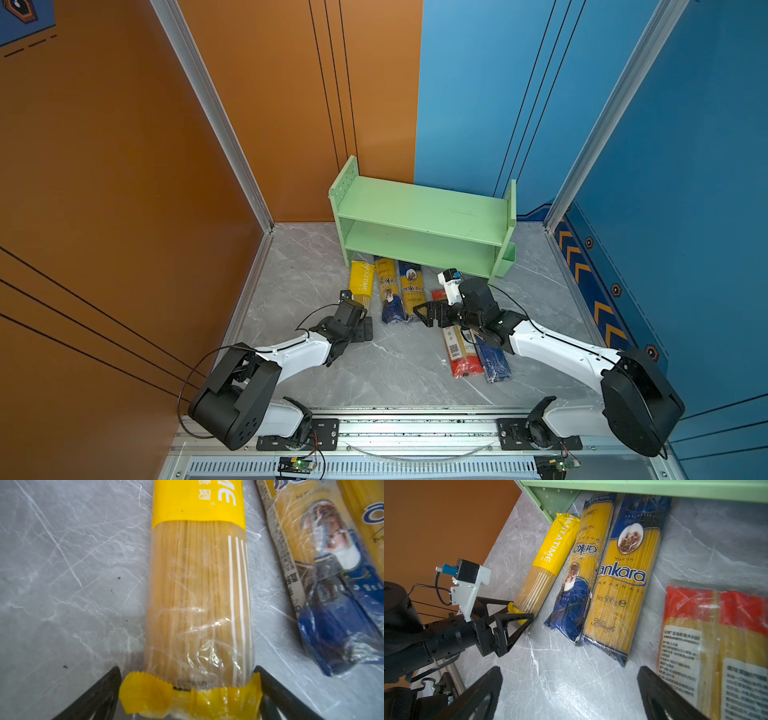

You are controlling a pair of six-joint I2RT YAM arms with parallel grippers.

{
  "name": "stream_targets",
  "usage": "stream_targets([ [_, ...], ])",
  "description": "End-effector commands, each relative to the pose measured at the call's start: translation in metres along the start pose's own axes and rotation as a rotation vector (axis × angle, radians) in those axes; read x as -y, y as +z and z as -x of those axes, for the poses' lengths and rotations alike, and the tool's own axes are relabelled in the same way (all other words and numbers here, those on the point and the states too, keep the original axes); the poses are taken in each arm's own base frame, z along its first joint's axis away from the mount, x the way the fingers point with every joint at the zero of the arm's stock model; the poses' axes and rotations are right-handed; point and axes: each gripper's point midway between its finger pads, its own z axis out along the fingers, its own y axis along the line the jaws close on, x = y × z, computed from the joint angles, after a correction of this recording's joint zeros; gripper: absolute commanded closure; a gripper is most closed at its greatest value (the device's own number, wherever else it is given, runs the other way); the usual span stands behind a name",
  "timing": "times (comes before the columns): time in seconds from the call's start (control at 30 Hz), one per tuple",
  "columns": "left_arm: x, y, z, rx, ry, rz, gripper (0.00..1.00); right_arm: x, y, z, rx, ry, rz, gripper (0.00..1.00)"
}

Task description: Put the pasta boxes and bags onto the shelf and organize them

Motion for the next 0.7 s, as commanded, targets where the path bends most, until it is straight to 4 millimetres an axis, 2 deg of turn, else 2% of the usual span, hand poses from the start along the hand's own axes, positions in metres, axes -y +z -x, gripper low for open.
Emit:
stream_targets([
  [0.0, -0.002, 0.003, -0.005, -0.011, 0.009, -0.009, 0.02, -0.001, -0.002, 0.000, 0.008, 0.006, 0.014, 0.00],
  [0.23, 0.001, 0.010, -0.002, 0.015, -0.016, -0.017, 0.02, -0.001, 0.000, 0.000, 0.007, 0.007, 0.016, 0.00],
  [0.67, 0.002, 0.023, -0.017, 0.058, -0.017, 0.031, 0.02, 0.001, 0.008, -0.004, -0.008, 0.015, 0.020, 0.00],
])
